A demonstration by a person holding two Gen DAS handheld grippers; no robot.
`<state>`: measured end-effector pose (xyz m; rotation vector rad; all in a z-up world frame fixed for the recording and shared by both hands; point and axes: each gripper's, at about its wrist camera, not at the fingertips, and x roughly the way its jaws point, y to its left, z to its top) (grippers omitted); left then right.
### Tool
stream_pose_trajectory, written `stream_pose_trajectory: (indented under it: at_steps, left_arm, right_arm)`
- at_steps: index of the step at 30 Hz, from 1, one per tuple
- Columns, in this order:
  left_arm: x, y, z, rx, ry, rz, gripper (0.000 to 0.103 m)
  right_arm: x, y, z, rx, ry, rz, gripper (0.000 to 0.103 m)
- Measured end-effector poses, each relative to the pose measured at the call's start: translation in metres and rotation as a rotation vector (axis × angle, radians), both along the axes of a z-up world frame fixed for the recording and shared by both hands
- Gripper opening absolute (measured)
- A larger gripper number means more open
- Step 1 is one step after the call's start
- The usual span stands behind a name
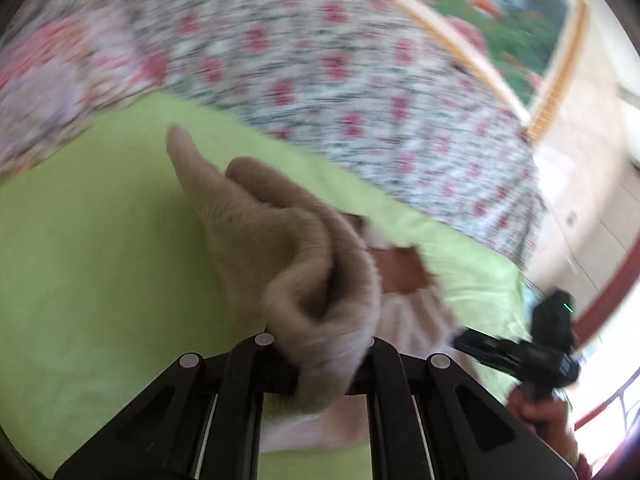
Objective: Fold small clothes
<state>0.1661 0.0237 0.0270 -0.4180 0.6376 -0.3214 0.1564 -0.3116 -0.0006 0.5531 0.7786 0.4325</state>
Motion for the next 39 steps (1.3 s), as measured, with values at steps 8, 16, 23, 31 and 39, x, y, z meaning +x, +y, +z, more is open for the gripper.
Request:
stream_pose_trajectory:
  at_steps: [8,16,23,31,39]
  left_arm:
    - [0.017,-0.1,-0.022,0.087,0.042,-0.197,0.007]
    - [0.017,-0.123,-0.047,0.113,0.095,-0.24,0.007]
    - [0.017,-0.151,-0.012,0.126,0.007,-0.298,0.007]
    - [0.031,-0.233,-0.045,0.109,0.08,-0.43,0.007]
    - [0.034,-0.257,-0.08,0.158,0.143,-0.444,0.009]
  right_arm:
    - [0.056,0.002,-0.005,0.276,0.06,0.15,0.071]
    - [0.119,0.042,-0.019,0.206,0.117,0.172,0.038]
    - [0.103,0.023,0.047,0.024,-0.082,0.128,0.016]
    - [0.076,-0.054,0.029,-0.198,-0.028,-0.01,0.016]
    - [0.072,-0.075,-0.004,-0.256,-0.025,-0.047,0.016]
